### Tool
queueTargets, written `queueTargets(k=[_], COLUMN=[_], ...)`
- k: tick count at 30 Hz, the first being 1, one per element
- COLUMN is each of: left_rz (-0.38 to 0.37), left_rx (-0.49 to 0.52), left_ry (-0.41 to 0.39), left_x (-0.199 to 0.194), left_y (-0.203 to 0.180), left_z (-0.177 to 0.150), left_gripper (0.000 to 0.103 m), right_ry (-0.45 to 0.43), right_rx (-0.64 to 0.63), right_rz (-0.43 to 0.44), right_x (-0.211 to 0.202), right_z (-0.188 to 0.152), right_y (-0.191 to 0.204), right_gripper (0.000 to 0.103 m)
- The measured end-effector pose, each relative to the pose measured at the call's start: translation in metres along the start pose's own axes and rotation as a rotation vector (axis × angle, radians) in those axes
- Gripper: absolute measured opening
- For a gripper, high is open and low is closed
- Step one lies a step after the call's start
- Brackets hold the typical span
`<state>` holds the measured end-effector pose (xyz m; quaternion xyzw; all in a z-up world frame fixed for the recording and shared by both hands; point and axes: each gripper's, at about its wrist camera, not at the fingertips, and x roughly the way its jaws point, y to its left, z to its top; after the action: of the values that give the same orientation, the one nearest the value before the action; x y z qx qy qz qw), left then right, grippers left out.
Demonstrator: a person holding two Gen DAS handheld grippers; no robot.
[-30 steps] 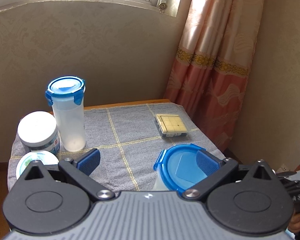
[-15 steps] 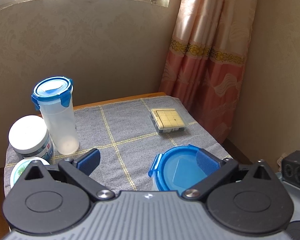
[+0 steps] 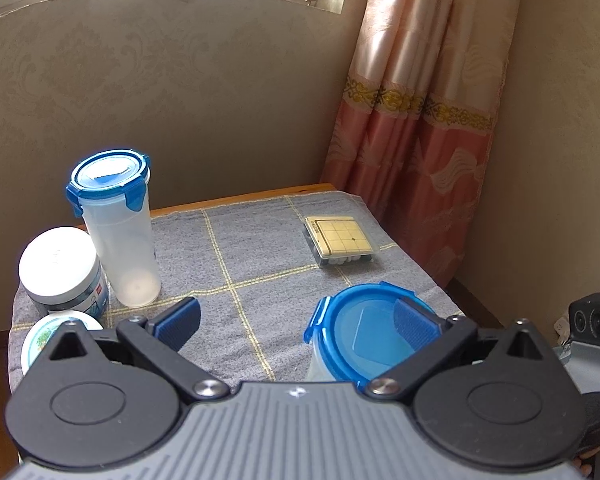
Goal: Clean container
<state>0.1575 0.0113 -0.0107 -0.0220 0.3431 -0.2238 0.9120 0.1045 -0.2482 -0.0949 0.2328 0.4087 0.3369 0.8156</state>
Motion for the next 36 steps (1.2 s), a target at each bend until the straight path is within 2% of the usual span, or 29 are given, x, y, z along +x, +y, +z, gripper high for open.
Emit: queueTargets(k=[24, 30, 36], left_rz=[0.032, 0.012, 0.018], left_rx=[0.036, 0.046, 0.060], left_ry=[0.010, -0.018, 0.002], left_x=[-0.014, -0.014, -0.001], left_y=[-0.007, -0.010, -0.011], left_z=[-0.003, 0.005, 0.006], left_gripper=[0.102, 0.102, 0.102], right_ry=[-0.126, -0.126, -0.105], right_rx=[0.027, -0.019, -0.037], right_rz=[-0.126, -0.097, -0.082], right_x=[-0.044, -0.052, -0.052], right_z=[0.007, 0.002, -0.001], right_y=[-0.027, -0.015, -0.005], right_gripper=[0.027, 0.022, 0.022])
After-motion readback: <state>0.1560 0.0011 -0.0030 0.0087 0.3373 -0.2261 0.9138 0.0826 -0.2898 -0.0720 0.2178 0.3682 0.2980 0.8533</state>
